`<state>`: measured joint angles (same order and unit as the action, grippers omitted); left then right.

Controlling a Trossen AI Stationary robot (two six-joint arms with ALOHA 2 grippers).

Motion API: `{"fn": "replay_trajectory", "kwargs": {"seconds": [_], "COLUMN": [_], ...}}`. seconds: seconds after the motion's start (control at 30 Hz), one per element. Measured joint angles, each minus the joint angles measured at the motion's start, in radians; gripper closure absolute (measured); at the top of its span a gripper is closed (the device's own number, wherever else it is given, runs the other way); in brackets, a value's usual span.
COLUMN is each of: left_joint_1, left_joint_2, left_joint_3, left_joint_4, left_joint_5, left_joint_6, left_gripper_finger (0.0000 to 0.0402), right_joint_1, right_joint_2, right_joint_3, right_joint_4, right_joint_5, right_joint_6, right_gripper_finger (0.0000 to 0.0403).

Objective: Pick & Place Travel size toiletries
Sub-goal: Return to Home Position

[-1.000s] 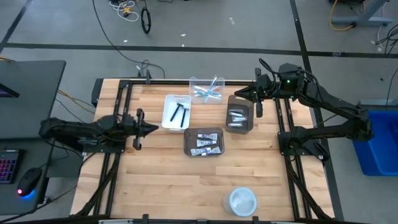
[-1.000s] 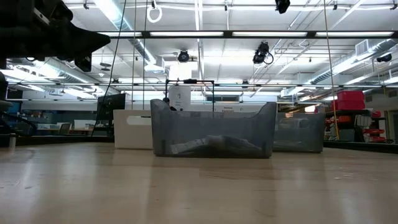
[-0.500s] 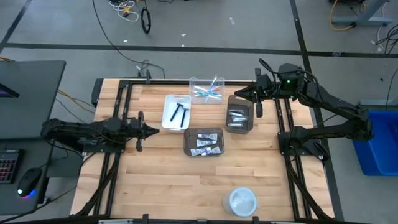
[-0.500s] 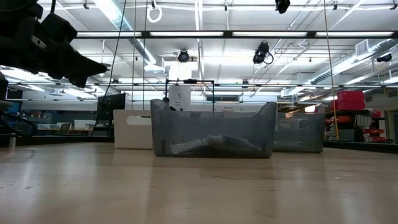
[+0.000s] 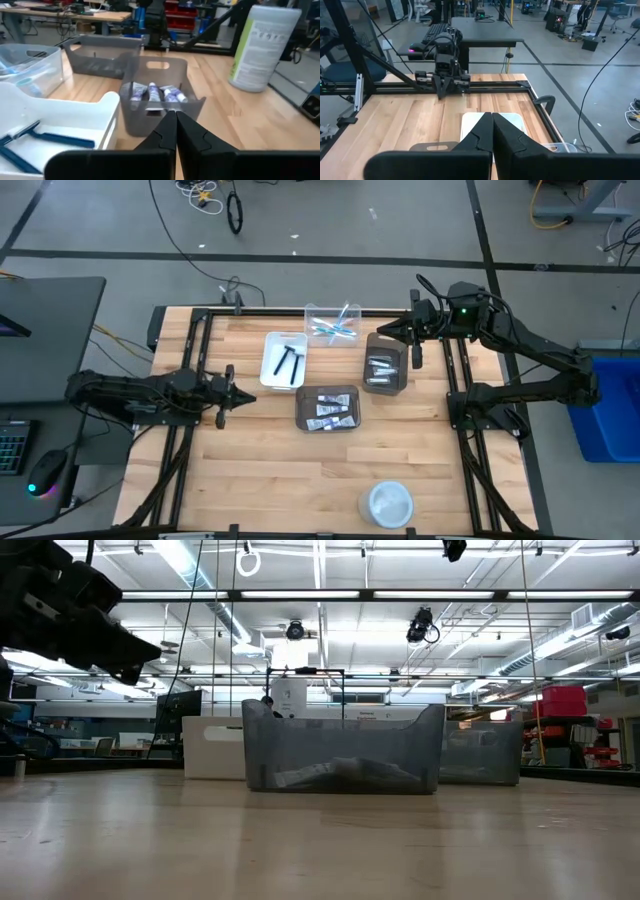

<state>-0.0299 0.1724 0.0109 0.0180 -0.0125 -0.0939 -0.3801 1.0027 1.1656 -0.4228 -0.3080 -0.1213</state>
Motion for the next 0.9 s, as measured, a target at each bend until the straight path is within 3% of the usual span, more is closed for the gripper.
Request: {"fn": "replay_trajectory", "kwargs": {"seconds": [0.9], "left_joint_1": [0.0], "left_joint_2": [0.048], "left_joint_3": [-0.002], "left_joint_4": [0.002], "left_joint_5": [0.002], "left_joint_6": [0.217], "left_gripper_finger": [0.0381], "right_joint_1": [0.0], "right_joint_2": [0.0], "right_joint_3": [0.0], "right_joint_4": [0.0], "right_joint_5": [0.0], "right_joint_6": [0.0], "right_gripper_finger": [0.04]}}
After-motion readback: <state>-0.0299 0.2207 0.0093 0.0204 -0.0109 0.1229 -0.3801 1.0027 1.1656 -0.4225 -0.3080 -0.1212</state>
